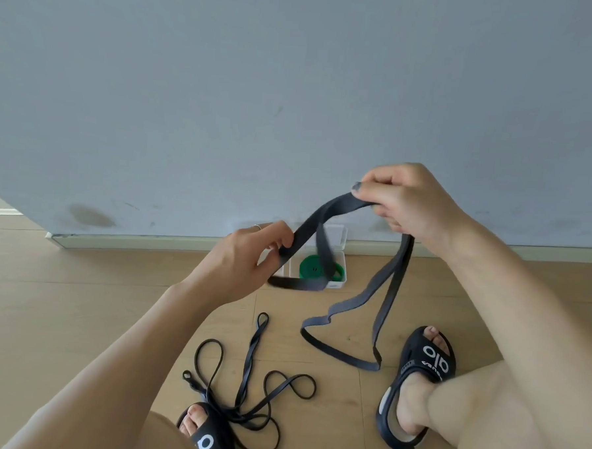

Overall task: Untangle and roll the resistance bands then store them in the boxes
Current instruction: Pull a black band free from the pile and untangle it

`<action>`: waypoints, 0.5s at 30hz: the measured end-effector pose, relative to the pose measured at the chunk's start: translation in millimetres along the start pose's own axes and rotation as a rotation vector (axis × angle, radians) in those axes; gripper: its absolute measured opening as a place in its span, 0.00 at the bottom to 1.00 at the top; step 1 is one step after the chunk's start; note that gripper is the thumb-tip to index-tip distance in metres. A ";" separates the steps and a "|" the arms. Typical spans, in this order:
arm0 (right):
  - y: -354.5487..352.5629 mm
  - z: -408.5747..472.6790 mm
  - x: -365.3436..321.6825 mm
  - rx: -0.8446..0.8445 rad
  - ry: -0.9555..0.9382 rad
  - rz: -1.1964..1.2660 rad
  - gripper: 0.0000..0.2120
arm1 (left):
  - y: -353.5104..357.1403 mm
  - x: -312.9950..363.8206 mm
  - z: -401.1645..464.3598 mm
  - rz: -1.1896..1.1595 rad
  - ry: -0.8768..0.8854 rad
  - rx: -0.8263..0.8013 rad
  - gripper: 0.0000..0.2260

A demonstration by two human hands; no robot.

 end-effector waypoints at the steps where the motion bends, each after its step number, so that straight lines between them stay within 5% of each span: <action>1: 1.4 -1.4 0.1 -0.012 0.006 0.007 0.15 | -1.6 -0.5 -0.2 -0.033 -0.031 0.019 0.10; 5: 17.9 -4.3 -2.6 -0.104 0.013 0.113 0.18 | 5.0 0.4 1.5 -0.027 -0.089 -0.012 0.09; 7: 24.5 -4.0 -5.3 -0.134 -0.001 0.111 0.17 | 11.7 4.9 4.4 -0.023 -0.109 -0.072 0.17; 15: 30.1 0.5 -7.2 -0.104 -0.031 0.015 0.12 | 21.9 0.2 5.4 -0.454 -0.434 -0.168 0.25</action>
Point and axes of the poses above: each hand's wrist, its own z-axis towards the middle knuckle, its own y-axis out of the palm, x = y × z, the point moved 8 cm from there along z, towards the middle knuckle, and after that the axes turned 2 degrees about z, right-handed, at the moved point
